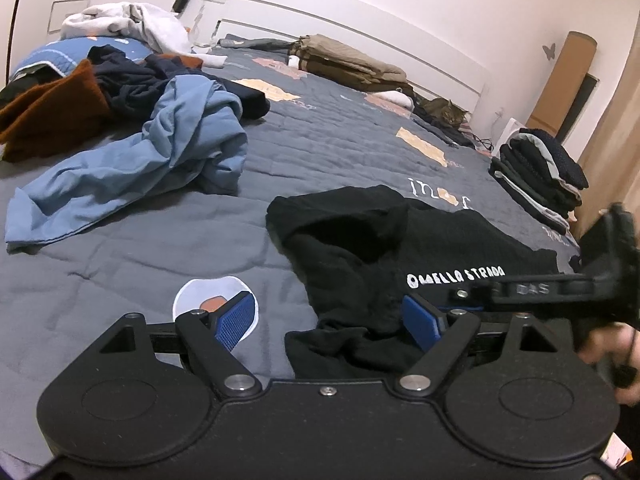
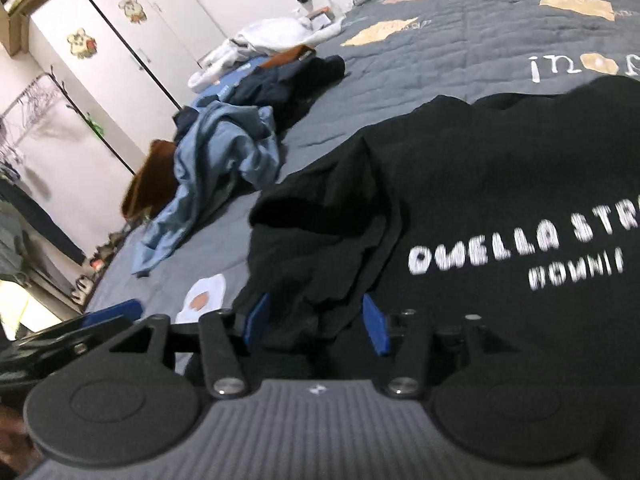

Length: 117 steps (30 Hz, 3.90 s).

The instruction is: Fold clothes

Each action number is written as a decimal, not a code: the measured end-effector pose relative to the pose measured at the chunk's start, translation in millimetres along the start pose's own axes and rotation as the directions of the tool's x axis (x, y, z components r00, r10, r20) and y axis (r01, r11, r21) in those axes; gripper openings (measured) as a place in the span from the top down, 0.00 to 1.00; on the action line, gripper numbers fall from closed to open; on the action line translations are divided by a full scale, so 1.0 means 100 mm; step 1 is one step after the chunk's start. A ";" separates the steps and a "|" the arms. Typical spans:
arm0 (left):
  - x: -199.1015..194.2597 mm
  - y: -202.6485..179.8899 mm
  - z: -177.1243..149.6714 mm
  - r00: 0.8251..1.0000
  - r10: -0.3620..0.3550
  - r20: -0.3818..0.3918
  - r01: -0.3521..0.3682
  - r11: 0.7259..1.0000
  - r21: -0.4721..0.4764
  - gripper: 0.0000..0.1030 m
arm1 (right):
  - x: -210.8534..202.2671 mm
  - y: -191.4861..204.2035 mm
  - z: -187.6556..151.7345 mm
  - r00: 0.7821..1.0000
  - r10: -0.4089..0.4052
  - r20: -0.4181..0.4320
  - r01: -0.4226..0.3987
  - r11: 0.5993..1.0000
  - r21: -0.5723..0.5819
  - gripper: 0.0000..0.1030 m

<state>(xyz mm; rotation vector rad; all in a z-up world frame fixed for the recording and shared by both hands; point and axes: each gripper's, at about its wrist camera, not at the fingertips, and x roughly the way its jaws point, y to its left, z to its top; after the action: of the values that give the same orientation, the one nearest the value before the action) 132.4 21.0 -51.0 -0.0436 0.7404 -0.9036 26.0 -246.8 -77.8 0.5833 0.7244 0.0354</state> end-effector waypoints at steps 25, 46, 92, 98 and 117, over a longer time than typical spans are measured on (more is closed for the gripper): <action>-0.77 -0.79 -0.19 0.999 -0.013 0.045 0.006 0.988 0.156 0.21 | -1.54 0.63 -0.32 0.980 -0.092 0.177 0.095 0.995 -0.008 0.42; -1.42 -0.70 -0.06 0.994 0.035 0.099 -0.050 0.988 0.149 0.19 | -2.09 1.18 -0.28 0.962 -0.149 0.227 0.161 0.986 -0.037 0.38; 0.53 0.35 0.40 0.998 0.031 -0.050 -0.018 0.972 0.236 0.70 | -0.11 0.68 0.62 0.963 -0.253 0.093 0.264 0.953 -0.151 0.35; 0.82 0.39 0.45 0.998 0.047 -0.042 -0.032 0.954 0.297 0.69 | 0.03 0.32 0.51 0.963 -0.251 0.098 0.247 0.968 0.051 0.35; 1.25 0.13 0.44 0.997 0.044 -0.068 -0.003 0.858 0.514 0.82 | 0.20 0.16 0.24 0.963 -0.269 -0.005 0.268 0.958 0.097 0.35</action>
<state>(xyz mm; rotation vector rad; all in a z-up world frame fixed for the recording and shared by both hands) 216.5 -72.8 -92.6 0.4785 0.5474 -1.0606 58.9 -240.9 -67.3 0.5731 0.7950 -0.2562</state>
